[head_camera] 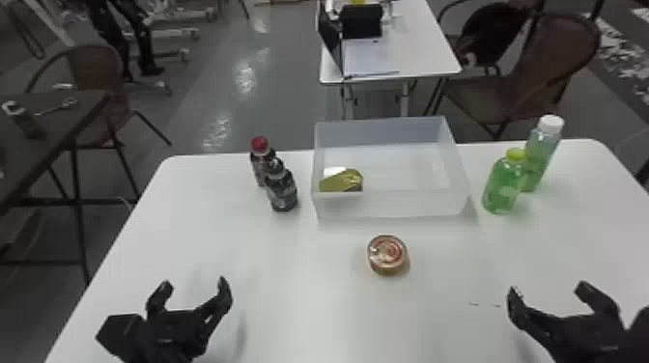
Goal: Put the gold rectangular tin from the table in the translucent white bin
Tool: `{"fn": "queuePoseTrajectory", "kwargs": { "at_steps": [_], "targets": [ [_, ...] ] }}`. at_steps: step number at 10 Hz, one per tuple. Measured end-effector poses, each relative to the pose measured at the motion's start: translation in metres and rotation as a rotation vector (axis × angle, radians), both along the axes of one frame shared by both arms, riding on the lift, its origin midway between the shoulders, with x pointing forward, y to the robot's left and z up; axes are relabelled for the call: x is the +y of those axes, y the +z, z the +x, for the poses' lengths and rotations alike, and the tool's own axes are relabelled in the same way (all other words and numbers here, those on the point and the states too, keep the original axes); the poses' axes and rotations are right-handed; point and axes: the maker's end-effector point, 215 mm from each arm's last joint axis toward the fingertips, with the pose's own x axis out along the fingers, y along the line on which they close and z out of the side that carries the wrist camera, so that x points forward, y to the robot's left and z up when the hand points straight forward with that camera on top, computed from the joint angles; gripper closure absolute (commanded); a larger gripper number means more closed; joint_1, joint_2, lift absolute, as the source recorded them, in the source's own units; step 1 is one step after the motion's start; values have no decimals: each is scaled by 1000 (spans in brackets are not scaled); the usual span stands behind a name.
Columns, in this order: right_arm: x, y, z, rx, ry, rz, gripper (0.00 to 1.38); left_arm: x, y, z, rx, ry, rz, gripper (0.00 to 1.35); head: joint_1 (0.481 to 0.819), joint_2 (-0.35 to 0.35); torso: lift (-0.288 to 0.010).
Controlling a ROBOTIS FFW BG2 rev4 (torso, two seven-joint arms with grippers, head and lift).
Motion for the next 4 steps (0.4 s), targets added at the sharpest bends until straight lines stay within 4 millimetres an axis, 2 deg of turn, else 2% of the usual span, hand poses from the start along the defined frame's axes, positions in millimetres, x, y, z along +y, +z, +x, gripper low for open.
{"fn": "queuePoseTrajectory", "kwargs": {
  "at_steps": [4],
  "targets": [
    [0, -2, -1, 5, 0, 2, 96, 3, 0, 0, -5, 9, -18, 160, 695, 153, -90]
  ]
}}
